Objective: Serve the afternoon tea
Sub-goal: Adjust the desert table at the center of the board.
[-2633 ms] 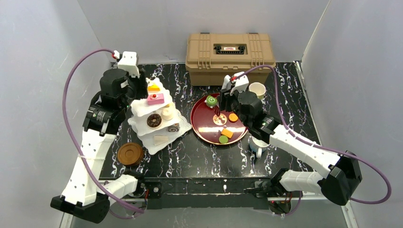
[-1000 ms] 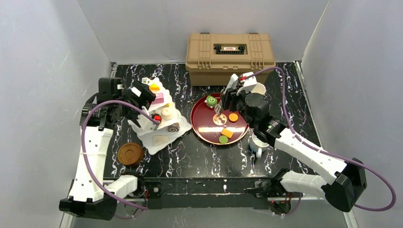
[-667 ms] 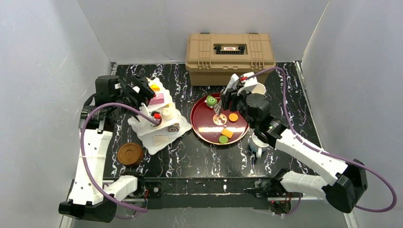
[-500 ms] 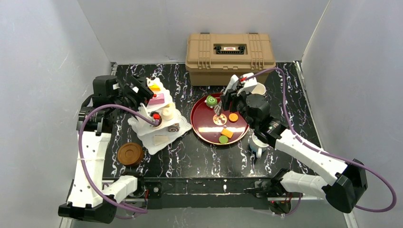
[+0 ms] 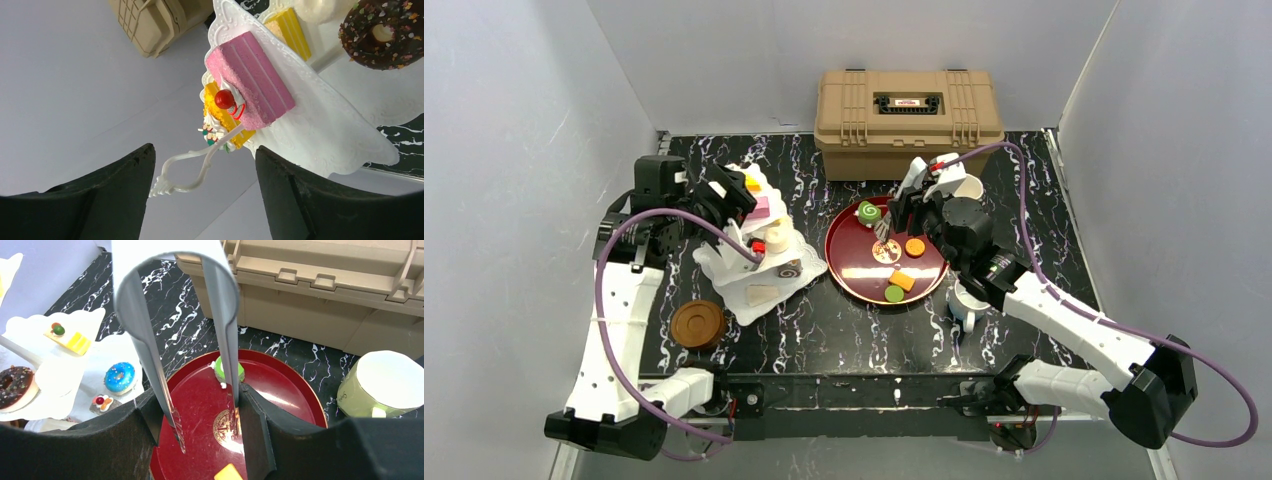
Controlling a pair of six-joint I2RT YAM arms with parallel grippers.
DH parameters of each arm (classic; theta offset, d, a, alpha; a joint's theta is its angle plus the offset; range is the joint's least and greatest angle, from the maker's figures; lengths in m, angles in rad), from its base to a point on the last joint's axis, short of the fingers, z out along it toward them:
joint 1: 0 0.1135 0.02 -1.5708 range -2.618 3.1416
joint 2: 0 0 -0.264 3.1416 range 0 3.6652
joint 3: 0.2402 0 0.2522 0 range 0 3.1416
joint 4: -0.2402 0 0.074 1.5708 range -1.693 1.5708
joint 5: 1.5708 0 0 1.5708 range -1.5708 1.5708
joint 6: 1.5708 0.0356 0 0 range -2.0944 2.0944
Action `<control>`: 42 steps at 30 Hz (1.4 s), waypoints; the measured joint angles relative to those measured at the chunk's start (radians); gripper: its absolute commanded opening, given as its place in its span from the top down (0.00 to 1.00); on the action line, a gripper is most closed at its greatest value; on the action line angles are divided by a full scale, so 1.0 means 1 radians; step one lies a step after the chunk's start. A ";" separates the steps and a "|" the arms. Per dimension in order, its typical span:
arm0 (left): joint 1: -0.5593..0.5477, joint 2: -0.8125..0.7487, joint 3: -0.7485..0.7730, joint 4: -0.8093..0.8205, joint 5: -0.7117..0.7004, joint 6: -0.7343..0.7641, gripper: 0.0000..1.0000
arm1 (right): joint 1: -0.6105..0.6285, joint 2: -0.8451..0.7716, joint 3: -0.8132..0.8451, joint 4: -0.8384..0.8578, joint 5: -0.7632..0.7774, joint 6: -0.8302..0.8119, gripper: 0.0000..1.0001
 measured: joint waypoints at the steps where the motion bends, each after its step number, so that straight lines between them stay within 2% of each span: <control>1: -0.001 0.005 0.006 -0.003 -0.002 0.000 0.38 | 0.000 0.000 0.000 0.000 0.000 0.001 0.39; 6: -0.004 0.050 0.069 -0.002 -0.046 0.000 0.56 | -0.001 0.000 0.000 0.000 0.000 0.006 0.39; 13: -0.006 0.112 0.118 0.024 -0.112 0.004 0.63 | -0.001 0.000 0.000 -0.002 0.000 0.007 0.39; 17: -0.018 0.130 0.127 0.034 -0.124 0.004 0.88 | -0.001 0.000 0.000 -0.003 0.000 0.011 0.39; 22: -0.050 0.148 0.150 0.056 -0.154 0.016 0.94 | -0.005 0.000 0.000 -0.005 0.000 0.014 0.39; 31: -0.067 0.164 0.161 0.069 -0.261 0.014 0.93 | -0.006 0.000 0.000 -0.007 -0.001 0.014 0.39; 35: -0.067 0.160 0.157 0.074 -0.299 0.011 0.90 | -0.006 0.000 0.000 -0.007 -0.001 0.015 0.39; 37: -0.068 0.147 0.140 0.080 -0.304 0.009 0.79 | -0.006 0.000 0.000 -0.007 -0.003 0.017 0.39; 39: -0.072 0.135 0.127 0.085 -0.304 0.010 0.63 | -0.006 0.000 0.000 -0.007 -0.004 0.018 0.39; 42: -0.076 0.116 0.105 0.113 -0.292 0.009 0.51 | -0.006 0.000 0.000 -0.007 -0.004 0.021 0.39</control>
